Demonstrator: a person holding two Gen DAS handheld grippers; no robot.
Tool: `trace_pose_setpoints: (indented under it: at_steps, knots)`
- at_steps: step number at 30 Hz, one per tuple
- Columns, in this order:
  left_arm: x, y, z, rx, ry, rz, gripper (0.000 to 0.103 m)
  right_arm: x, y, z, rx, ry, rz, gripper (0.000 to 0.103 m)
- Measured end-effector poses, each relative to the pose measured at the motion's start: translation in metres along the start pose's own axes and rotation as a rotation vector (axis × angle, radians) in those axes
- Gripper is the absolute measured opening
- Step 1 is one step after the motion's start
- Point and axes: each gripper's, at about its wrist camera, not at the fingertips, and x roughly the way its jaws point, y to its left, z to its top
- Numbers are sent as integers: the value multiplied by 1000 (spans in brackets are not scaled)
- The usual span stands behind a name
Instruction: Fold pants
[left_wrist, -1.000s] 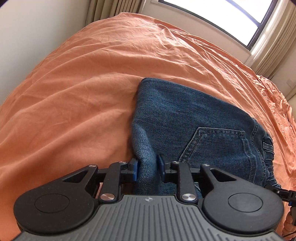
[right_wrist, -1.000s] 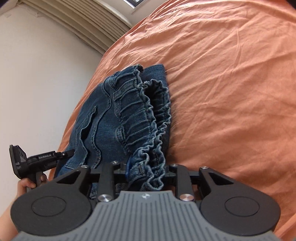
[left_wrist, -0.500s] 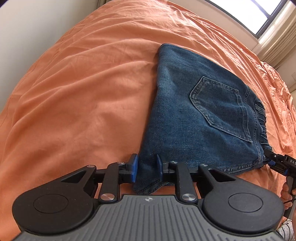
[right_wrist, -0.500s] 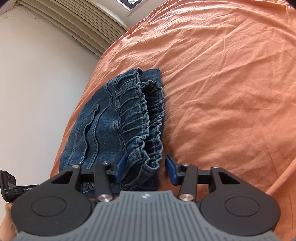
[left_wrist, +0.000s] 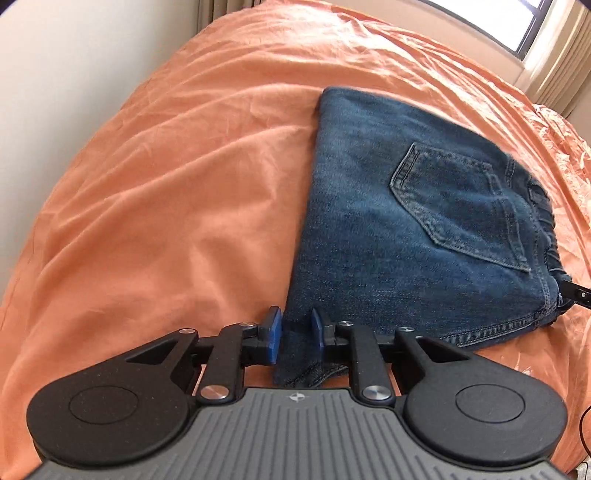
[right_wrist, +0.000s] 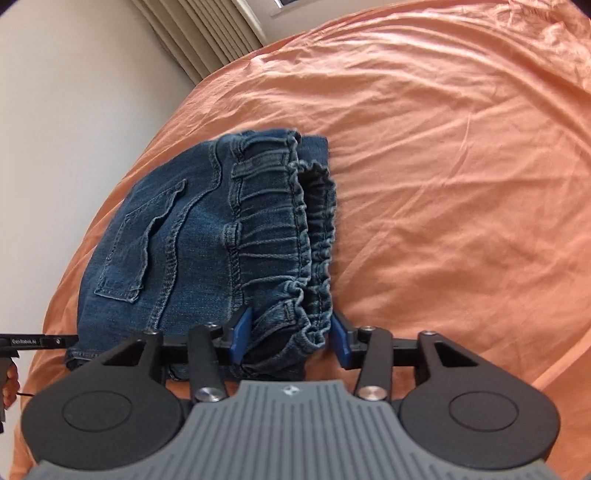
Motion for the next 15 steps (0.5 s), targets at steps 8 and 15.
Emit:
trace_pose_setpoints:
  at_steps: [8,15]
  knots:
    - [-7,-16,36,-37,-120,-32,23,5,4,69,-21,-78,29,47]
    - [25,-26,39,-43,-77,-65,23,43,-45,83,383,27,190,48]
